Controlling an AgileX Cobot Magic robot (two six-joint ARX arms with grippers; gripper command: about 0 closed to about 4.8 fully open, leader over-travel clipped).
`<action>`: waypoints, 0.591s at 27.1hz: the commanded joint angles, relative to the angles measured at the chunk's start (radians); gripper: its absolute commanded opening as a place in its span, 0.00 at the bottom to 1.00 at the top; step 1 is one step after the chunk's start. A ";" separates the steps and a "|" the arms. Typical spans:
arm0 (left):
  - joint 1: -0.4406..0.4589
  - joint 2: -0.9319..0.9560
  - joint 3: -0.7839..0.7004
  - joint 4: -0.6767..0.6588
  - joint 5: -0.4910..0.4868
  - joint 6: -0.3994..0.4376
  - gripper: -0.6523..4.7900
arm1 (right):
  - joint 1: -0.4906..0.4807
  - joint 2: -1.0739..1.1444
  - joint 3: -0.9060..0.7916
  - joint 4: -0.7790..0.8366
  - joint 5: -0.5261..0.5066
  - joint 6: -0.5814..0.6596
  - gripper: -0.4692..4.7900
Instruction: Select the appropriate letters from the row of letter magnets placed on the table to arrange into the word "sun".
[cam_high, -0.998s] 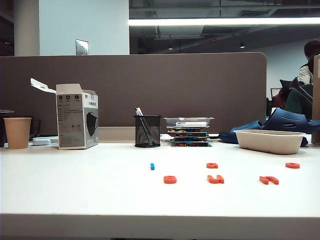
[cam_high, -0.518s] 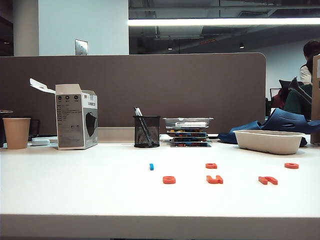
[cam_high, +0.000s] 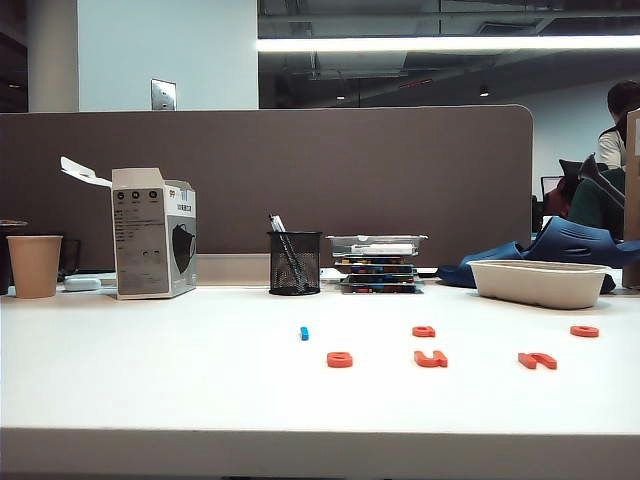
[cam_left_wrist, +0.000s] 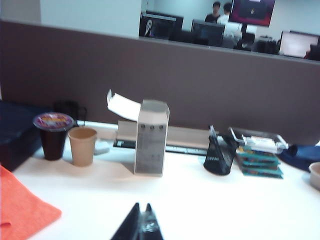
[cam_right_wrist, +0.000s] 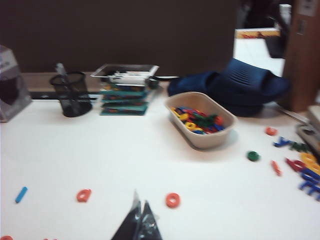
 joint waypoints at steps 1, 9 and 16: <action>0.002 0.001 -0.085 0.135 0.018 0.008 0.11 | 0.002 -0.002 -0.074 0.119 -0.007 0.006 0.08; 0.000 0.000 -0.408 0.416 0.042 0.010 0.11 | 0.002 -0.003 -0.276 0.333 -0.007 -0.016 0.08; 0.000 0.000 -0.549 0.599 0.081 0.010 0.11 | 0.002 -0.003 -0.372 0.414 -0.006 -0.040 0.08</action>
